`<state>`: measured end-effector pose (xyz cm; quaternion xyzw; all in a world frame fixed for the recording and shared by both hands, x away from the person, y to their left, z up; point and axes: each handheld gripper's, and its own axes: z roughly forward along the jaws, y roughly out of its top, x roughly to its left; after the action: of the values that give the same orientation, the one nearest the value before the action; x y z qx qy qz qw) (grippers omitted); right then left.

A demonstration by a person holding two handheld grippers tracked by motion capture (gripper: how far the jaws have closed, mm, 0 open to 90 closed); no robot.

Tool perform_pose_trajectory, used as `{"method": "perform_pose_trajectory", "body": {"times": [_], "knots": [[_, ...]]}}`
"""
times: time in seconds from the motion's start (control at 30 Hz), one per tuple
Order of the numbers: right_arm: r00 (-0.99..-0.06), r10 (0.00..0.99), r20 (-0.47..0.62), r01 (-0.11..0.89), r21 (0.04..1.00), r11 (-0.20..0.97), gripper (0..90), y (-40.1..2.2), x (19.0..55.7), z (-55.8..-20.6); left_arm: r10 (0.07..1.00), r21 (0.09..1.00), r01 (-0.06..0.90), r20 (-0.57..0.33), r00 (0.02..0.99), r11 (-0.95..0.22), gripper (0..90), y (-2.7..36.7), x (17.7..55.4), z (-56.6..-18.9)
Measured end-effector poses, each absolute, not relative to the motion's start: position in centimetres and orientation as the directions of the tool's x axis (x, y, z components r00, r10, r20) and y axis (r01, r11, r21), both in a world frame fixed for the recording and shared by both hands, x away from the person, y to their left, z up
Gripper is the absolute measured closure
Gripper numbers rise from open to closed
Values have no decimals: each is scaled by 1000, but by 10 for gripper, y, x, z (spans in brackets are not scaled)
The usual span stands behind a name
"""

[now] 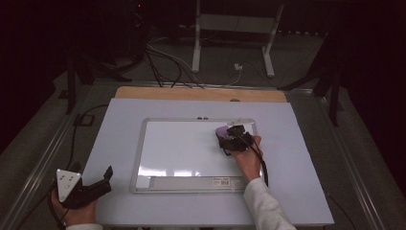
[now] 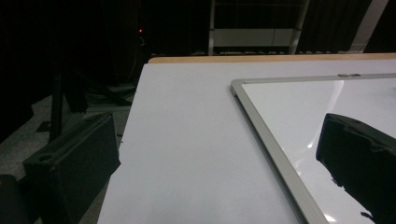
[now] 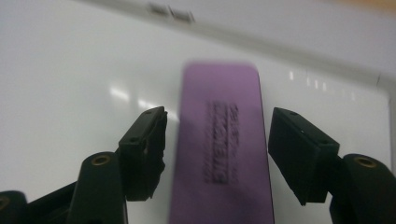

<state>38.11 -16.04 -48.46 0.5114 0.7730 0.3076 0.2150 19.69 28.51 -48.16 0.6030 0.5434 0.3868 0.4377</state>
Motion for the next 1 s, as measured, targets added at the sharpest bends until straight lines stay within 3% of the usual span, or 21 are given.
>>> {"method": "perform_pose_trajectory", "body": {"times": [0.13, 0.43, 0.7, 0.9, 1.0], "knots": [[-428, 901, -62, 605, 721, 337, 374, -154, 374, -481, 994, 949, 315, -10, 112, -26, 2, 285, 197, -481], [-416, 908, -41, 635, 702, 322, 404, -157, 379, -490, 994, 949, 315, -10, 113, -27, 2, 285, 196, -481], [-370, 929, -12, 684, 673, 281, 376, -173, 389, -494, 994, 948, 317, -10, 111, -26, 2, 285, 197, -482], [-323, 946, -27, 695, 672, 257, 572, -178, 389, -497, 994, 948, 317, -11, 111, -25, 2, 286, 197, -482], [-314, 949, -27, 695, 674, 248, 608, -180, 389, -495, 994, 948, 316, -10, 111, -25, 2, 285, 197, -482]]}}
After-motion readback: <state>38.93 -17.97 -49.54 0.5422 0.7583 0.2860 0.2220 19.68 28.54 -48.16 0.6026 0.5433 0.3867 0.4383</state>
